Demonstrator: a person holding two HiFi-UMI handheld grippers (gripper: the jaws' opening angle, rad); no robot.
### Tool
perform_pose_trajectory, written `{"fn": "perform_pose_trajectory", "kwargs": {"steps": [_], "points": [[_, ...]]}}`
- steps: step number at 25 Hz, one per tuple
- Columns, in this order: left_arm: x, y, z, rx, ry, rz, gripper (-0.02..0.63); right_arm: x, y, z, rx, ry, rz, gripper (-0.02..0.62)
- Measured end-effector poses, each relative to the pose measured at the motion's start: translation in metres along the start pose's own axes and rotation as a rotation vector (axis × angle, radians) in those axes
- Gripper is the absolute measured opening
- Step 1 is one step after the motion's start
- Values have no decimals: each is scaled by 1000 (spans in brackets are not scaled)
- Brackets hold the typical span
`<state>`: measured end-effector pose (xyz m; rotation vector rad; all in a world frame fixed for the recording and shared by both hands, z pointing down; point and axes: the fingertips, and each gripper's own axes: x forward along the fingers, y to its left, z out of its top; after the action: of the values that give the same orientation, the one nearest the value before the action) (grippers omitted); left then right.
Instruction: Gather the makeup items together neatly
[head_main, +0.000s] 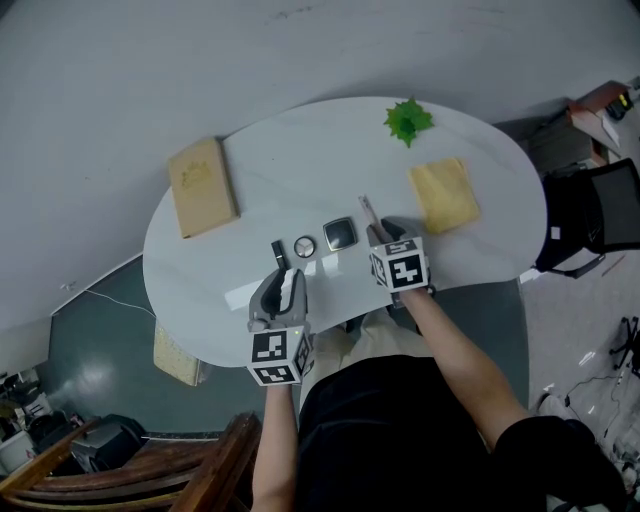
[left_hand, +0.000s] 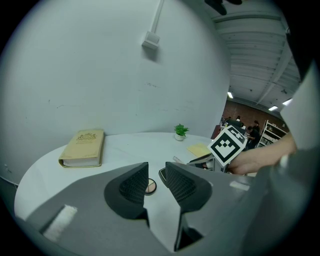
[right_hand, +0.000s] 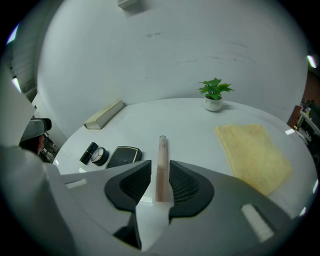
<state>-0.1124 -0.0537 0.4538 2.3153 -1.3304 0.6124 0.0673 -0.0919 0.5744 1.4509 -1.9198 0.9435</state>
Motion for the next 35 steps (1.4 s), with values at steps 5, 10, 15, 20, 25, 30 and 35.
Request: {"fn": "perform_pose_trajectory", "kwargs": {"steps": [5,10,15,20,25,30,35], "points": [[6,-17,10,3,-22,2,103,-19,7,10,-51,-32,50,97],[12,-42,20,3,-43,4,103,-43,21,18,-128,-67,122,95],[13,-67,30,10,-75,4,104,-72,20,30,-161,-106,198,94],[5,-81,36,-12,-106,-7,103,-107,19,43,-212,-171,247,88],[-10,-85,41,-4,-131,-19,101,-141,26,51,-241,-250,273,69],[-32,-83,41,-3,-160,-33,100,-167,39,49,-242,-299,272,52],[-65,-78,39,4,-201,-52,97,-192,62,39,-242,-332,250,38]]}}
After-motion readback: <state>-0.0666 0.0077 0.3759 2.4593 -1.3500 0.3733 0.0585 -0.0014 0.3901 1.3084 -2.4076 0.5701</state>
